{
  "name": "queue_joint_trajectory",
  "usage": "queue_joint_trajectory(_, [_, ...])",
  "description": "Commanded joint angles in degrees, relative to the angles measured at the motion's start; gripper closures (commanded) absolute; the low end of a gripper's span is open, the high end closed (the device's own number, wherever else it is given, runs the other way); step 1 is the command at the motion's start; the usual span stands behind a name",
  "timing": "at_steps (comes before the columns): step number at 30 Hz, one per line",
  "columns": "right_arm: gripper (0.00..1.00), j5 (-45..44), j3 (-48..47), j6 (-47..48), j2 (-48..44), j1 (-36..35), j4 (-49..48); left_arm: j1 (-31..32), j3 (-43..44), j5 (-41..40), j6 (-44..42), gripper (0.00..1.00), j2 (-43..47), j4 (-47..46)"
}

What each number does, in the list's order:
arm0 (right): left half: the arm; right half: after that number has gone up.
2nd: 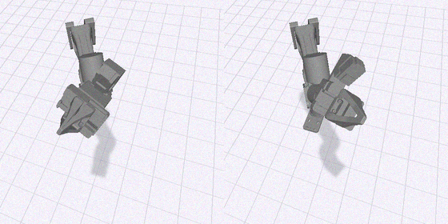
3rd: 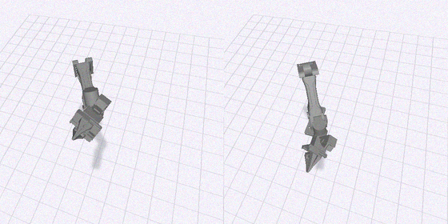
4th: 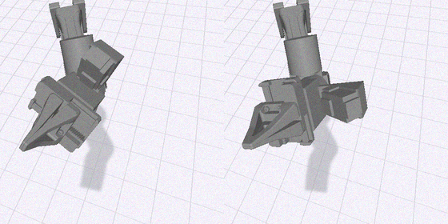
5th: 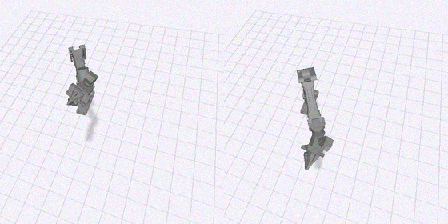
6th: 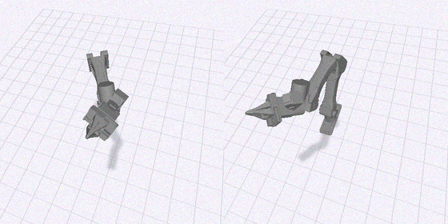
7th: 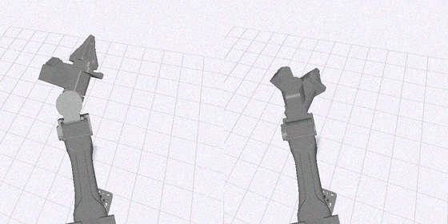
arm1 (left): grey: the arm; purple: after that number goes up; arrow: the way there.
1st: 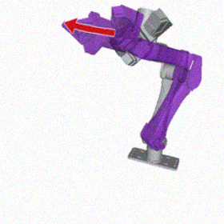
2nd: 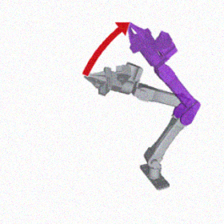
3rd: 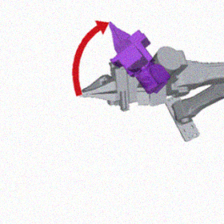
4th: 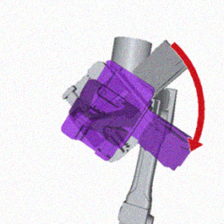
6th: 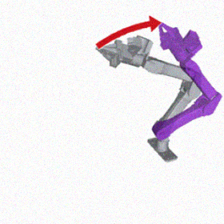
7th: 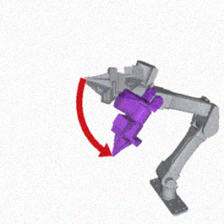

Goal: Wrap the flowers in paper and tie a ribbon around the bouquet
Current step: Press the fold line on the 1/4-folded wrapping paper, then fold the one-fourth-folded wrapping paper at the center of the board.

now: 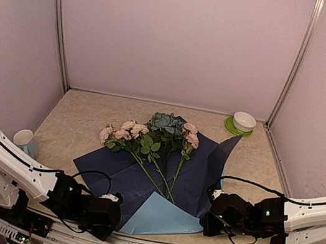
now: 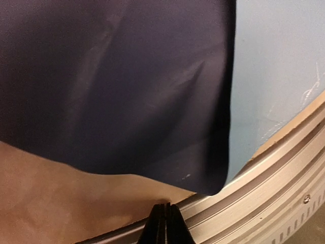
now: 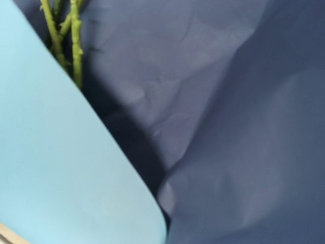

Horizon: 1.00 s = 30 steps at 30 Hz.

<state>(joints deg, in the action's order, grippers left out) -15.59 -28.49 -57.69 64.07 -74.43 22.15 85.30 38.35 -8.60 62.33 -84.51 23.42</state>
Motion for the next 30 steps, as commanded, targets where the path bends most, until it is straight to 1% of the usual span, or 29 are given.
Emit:
queue_joint_trajectory(1, [1.00, -1.3, -2.5, 0.5, 1.8, 0.3, 2.6, 1.3, 10.1, -5.7, -6.1, 0.96, -3.3, 14.4])
queue_joint_trajectory(3, [1.00, -1.9, -3.6, 0.5, 3.0, 0.4, 3.6, 1.6, 17.3, -8.8, -12.0, 0.96, -4.1, 13.7])
queue_joint_trajectory(5, [1.00, -2.3, -4.2, 0.5, 3.8, 0.3, 4.1, 0.8, 22.2, -10.0, -18.4, 0.93, -4.6, 8.7])
queue_joint_trajectory(7, [1.00, -2.7, -4.5, 0.1, 4.4, 0.3, 4.3, -2.0, 23.6, -5.8, -24.4, 0.91, -6.0, -1.0])
queue_joint_trajectory(8, [1.00, -3.1, -4.8, 0.0, 4.7, 0.3, 4.7, -3.8, 23.6, -1.0, -26.3, 0.91, -7.6, -5.8])
queue_joint_trajectory(10, [1.00, -4.1, -5.9, -0.4, 5.5, 0.3, 6.5, -7.3, 23.2, 5.2, -28.7, 0.91, -11.6, -13.4])
queue_joint_trajectory(13, [1.00, -5.7, -7.8, -0.6, 6.9, 0.2, 9.4, -11.0, 25.1, 10.4, -31.2, 0.91, -18.1, -18.1])
queue_joint_trajectory(15, [1.00, -6.3, -8.8, -0.6, 7.9, 0.0, 10.4, -11.9, 28.0, 12.5, -33.9, 0.91, -22.6, -21.2])
queue_joint_trajectory(17, [1.00, -6.8, -10.0, -0.5, 9.1, -0.2, 11.0, -12.6, 31.9, 13.6, -35.9, 0.90, -26.3, -21.7])
queue_joint_trajectory(19, [1.00, -7.3, -11.1, -0.5, 10.5, -0.3, 11.8, -13.8, 33.8, 13.9, -36.5, 0.90, -29.2, -22.6])
queue_joint_trajectory(23, [1.00, -7.9, -14.1, -0.8, 13.6, -0.6, 14.9, -16.4, 33.9, 17.5, -35.8, 0.90, -33.0, -24.1])
queue_joint_trajectory(27, [1.00, -8.7, -16.7, -1.7, 15.4, -1.3, 18.7, -17.4, 33.6, 20.4, -35.7, 0.90, -36.2, -24.2])
queue_joint_trajectory(30, [1.00, -8.2, -17.5, -2.4, 14.9, -1.8, 20.4, -17.7, 34.2, 20.2, -35.5, 0.90, -38.0, -23.6])
